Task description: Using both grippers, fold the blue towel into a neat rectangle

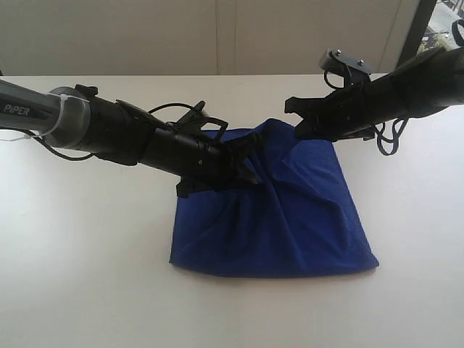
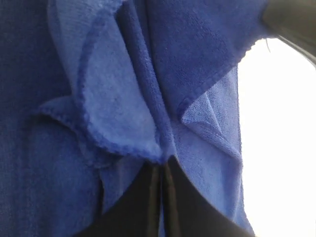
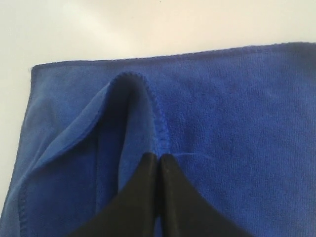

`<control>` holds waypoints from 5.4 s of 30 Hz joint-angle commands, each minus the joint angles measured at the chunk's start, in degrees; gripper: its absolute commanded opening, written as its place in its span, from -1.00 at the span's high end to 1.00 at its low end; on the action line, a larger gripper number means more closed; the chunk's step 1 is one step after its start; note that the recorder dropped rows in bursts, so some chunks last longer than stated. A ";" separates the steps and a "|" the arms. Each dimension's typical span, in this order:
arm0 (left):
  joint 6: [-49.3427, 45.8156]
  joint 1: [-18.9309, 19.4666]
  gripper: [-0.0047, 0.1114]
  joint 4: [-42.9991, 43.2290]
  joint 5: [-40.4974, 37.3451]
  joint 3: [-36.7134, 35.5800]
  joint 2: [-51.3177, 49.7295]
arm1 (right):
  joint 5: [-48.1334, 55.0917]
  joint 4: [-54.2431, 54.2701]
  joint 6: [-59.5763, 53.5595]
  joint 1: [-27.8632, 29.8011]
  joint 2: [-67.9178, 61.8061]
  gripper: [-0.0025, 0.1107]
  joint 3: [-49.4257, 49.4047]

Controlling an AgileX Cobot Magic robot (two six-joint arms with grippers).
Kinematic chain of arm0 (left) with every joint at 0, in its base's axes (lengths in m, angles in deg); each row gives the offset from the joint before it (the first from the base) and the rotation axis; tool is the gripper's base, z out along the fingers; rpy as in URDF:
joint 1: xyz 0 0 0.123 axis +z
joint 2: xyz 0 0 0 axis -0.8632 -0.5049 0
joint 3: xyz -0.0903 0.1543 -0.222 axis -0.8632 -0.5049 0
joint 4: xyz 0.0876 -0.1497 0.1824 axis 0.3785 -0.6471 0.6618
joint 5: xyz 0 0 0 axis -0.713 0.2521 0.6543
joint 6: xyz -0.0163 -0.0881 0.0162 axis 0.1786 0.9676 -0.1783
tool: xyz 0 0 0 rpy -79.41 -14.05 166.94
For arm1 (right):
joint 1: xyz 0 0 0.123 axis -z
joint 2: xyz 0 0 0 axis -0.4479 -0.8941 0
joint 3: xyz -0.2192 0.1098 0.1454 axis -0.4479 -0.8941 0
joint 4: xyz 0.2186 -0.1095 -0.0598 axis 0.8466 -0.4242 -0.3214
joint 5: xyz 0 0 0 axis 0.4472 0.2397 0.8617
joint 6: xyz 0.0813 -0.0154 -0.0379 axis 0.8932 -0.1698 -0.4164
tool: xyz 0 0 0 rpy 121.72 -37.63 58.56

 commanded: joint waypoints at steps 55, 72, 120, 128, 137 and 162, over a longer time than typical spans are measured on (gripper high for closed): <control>10.30 7.00 0.92 55.13 -52.73 5.49 45.43 | 42.08 -40.54 9.20 0.08 52.61 0.96 -0.41; 17.48 4.69 0.92 58.37 -54.08 2.82 50.08 | 42.08 -40.17 10.53 0.08 61.22 0.96 -9.32; 13.90 4.91 0.92 63.66 -21.25 -5.18 37.94 | 14.44 -43.83 13.79 0.08 46.15 0.96 -14.88; 13.90 8.38 0.92 65.30 -15.12 0.12 29.27 | 2.34 -44.33 13.91 0.08 33.26 0.96 -13.28; 12.25 8.93 0.92 65.77 -12.54 5.27 24.97 | 1.58 -44.57 14.49 0.08 29.30 0.96 -6.89; 11.12 13.41 0.92 63.33 -8.28 21.21 5.22 | -2.79 -49.59 22.25 0.99 11.02 0.96 6.51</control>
